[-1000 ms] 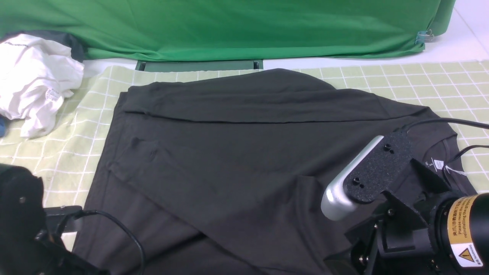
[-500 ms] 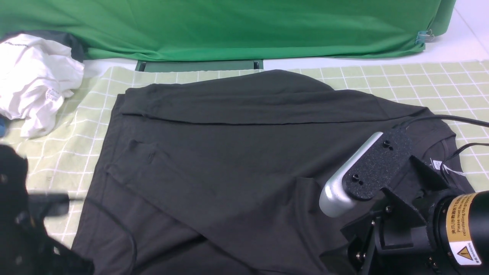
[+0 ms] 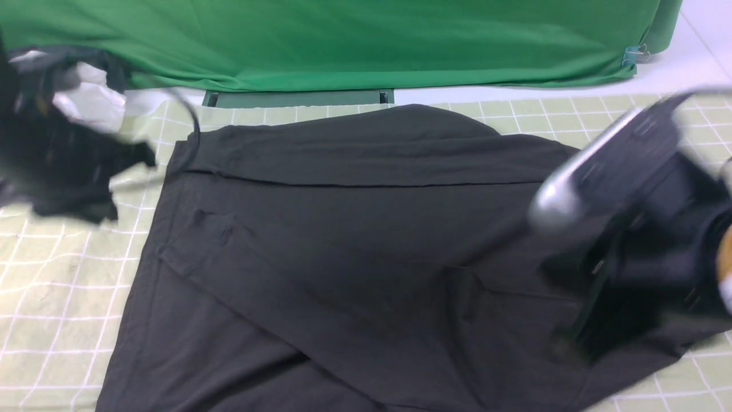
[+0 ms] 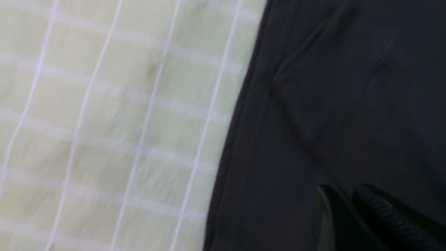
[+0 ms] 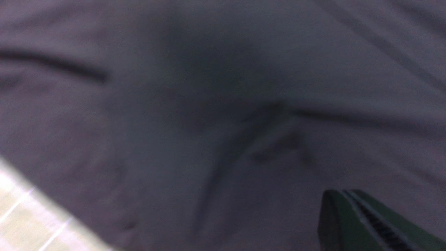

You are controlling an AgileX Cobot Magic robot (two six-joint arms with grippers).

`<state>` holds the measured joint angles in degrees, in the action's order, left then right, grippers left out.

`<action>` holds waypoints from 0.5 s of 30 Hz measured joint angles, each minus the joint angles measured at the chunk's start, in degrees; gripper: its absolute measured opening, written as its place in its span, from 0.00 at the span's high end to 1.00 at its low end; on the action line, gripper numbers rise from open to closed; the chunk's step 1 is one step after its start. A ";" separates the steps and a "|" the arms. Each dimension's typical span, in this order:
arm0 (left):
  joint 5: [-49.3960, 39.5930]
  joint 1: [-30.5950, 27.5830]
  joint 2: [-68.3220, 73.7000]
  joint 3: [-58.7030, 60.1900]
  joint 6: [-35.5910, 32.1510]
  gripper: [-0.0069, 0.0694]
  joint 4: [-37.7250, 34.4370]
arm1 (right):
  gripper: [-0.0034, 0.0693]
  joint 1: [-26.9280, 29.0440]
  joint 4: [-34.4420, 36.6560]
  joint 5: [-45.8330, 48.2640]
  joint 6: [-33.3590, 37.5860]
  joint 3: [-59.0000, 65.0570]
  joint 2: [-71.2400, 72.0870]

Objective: Fold a long-sleeved shirt over a green coffee tablecloth.
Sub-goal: 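Grab the top left corner of the dark shirt with the left gripper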

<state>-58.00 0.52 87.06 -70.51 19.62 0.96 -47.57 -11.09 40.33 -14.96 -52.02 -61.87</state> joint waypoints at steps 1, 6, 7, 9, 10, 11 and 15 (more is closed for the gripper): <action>0.93 -0.27 1.33 -1.53 -0.57 0.87 -0.43 | 0.96 1.29 -0.07 0.00 0.25 -0.12 0.30; 7.10 -0.78 12.80 -10.73 -2.30 0.86 -0.96 | 0.96 9.78 -0.29 1.46 1.49 -0.49 1.33; 7.79 -0.78 14.71 -11.86 -2.30 0.84 -0.96 | 0.96 10.60 -0.29 1.72 1.56 -0.49 1.33; 9.59 -0.78 20.10 -16.03 -2.30 0.77 -0.40 | 0.96 11.21 -0.29 2.30 1.81 -0.49 1.46; 9.89 -0.78 22.61 -17.95 -2.25 0.73 -0.33 | 0.96 11.20 -0.29 2.31 1.87 -0.49 1.45; 9.96 -0.78 25.09 -19.85 -2.25 0.69 -0.26 | 0.96 11.20 -0.23 2.31 1.91 -0.49 1.45; 9.42 -0.85 32.73 -25.91 -2.13 0.50 -0.21 | 0.96 11.20 -0.23 2.31 1.91 -0.49 1.45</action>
<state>-48.58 -0.32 119.79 -96.42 17.49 0.75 -36.37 -11.32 42.64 -13.05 -52.50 -60.42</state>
